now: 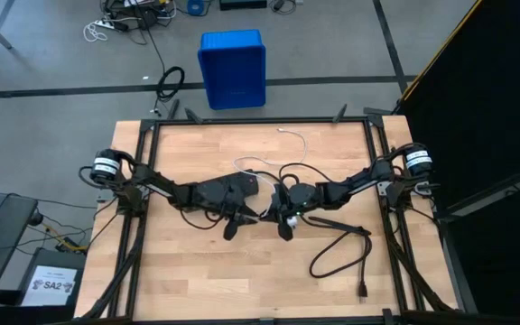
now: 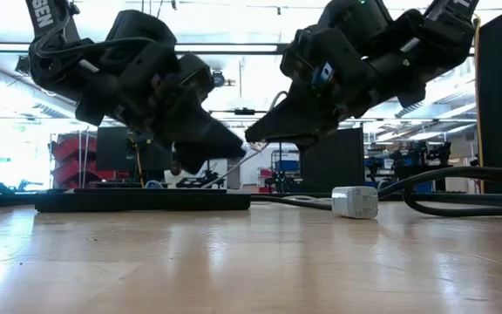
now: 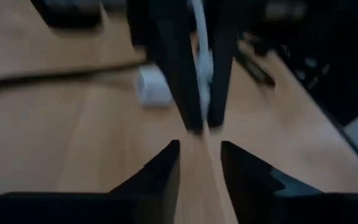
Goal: Insert USB
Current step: Insert the white charger cable into the white charger adapter
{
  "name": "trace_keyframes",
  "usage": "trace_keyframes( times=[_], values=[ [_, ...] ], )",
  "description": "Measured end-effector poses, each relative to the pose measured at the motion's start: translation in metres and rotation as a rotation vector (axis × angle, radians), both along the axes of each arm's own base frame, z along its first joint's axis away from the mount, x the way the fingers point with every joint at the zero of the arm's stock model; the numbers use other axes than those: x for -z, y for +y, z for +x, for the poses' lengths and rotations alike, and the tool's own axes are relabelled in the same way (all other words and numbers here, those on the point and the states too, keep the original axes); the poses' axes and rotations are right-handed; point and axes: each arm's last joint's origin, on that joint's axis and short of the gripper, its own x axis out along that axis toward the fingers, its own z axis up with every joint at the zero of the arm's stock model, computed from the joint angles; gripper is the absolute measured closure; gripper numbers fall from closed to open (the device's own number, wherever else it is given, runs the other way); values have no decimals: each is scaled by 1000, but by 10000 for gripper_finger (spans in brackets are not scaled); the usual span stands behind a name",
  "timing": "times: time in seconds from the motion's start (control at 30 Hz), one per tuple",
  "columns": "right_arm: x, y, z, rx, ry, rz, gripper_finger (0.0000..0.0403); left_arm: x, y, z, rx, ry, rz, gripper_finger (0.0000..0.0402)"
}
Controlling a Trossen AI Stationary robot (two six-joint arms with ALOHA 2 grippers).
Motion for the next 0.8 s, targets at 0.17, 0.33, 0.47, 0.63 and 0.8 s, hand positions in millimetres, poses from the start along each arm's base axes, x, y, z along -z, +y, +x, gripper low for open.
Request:
trace_keyframes(
  times=[0.17, 0.33, 0.47, 0.63, 0.8],
  values=[
    [0, -1, 0, 2, -1, -1, 398, -1, 2, 0, -29, -10, 5, 238],
    [-1, -2, 1, 1, -15, -4, 398, -5, 2, 2, -42, -54, 6, 218],
    [-2, -2, 1, 0, -25, -3, 398, -5, 2, 2, -43, -51, 6, 219],
    [-6, -1, 2, 3, -63, 8, 398, -9, 2, 6, -51, -67, 8, 219],
    [-8, -1, 3, 6, -83, 9, 398, -12, 2, 8, -58, -81, 13, 220]
  ],
)
